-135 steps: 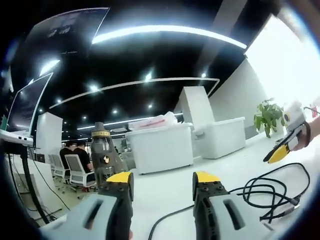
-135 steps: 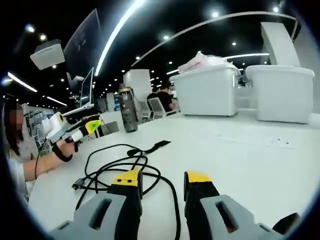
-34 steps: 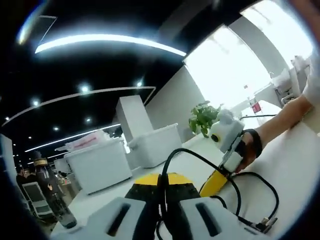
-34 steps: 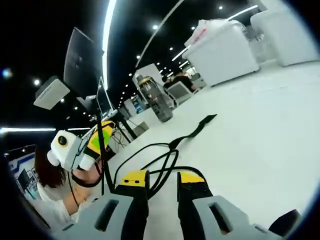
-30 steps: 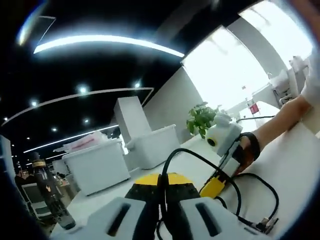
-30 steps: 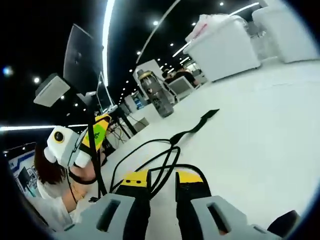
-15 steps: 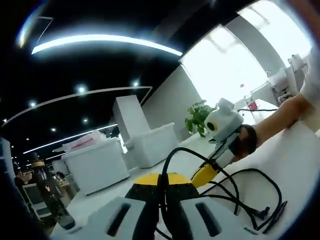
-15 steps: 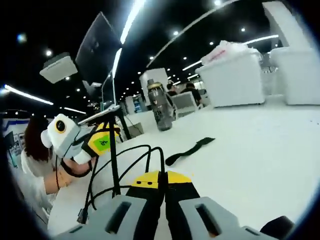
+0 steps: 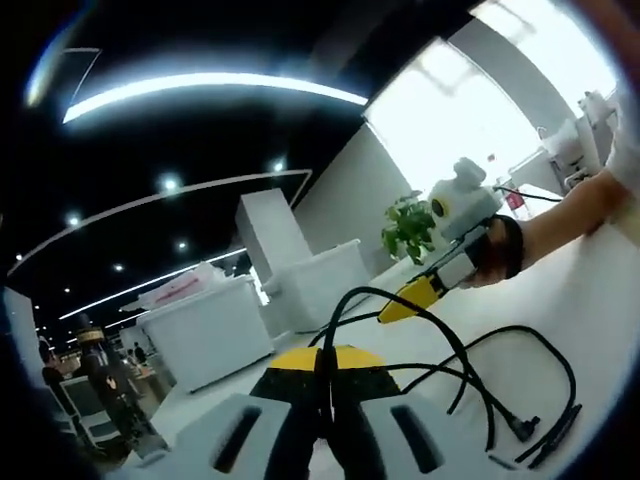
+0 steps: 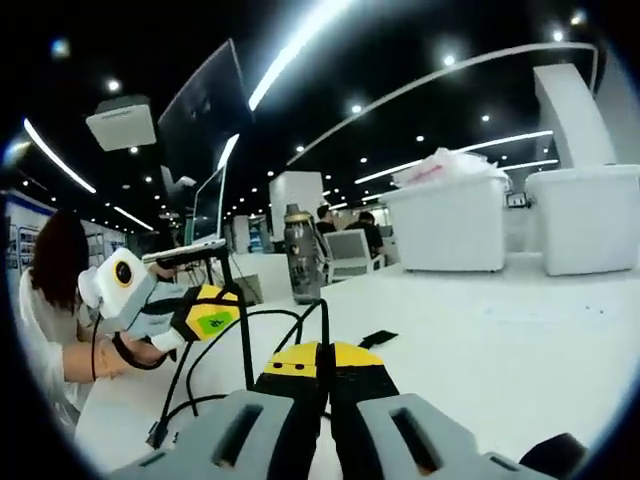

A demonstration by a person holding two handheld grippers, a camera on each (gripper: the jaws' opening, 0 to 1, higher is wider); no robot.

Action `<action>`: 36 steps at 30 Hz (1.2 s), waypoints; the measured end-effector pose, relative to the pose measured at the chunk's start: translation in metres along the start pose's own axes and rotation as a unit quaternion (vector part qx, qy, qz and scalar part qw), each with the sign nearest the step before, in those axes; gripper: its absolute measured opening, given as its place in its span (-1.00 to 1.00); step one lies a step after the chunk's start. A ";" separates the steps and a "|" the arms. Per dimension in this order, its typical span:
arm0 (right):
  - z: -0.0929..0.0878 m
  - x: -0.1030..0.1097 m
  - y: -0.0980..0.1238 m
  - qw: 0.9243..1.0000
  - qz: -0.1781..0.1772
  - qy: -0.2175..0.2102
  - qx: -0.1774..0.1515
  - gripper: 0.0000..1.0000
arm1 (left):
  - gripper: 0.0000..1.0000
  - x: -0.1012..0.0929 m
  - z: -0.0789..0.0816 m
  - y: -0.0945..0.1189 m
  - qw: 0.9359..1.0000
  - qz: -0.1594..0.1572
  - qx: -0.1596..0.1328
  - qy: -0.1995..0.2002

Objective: Coil the Type-C to USB data cable on the desktop and secure it with Velcro straps.

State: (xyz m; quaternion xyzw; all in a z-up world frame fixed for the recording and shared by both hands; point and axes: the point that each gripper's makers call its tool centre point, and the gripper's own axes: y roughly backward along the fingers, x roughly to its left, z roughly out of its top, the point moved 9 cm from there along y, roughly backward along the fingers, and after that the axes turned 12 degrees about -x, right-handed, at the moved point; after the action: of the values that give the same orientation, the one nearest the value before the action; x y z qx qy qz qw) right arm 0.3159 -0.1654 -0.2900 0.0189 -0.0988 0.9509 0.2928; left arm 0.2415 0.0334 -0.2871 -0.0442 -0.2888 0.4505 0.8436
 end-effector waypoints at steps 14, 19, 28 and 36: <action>0.010 0.020 0.000 0.996 0.079 0.000 -0.040 -0.97 | -0.90 0.002 -0.003 0.000 0.998 0.013 0.013 -0.067; 0.012 0.023 0.000 0.995 0.092 -0.005 -0.037 -0.97 | -0.90 0.003 -0.004 0.000 0.996 0.017 0.018 -0.081; 0.015 0.028 0.002 0.990 0.129 -0.047 -0.045 -0.97 | -0.86 0.005 -0.005 0.000 0.994 0.026 0.024 -0.101; 0.016 0.037 0.002 0.985 0.163 -0.046 -0.034 -0.97 | -0.64 0.009 -0.003 0.002 0.993 0.045 0.023 -0.107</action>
State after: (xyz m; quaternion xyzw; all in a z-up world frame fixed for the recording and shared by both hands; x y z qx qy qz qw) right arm 0.2840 -0.1502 -0.2714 0.0358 -0.1465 0.9801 0.1293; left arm 0.2455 0.0426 -0.2860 0.0111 -0.3649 0.4969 0.7872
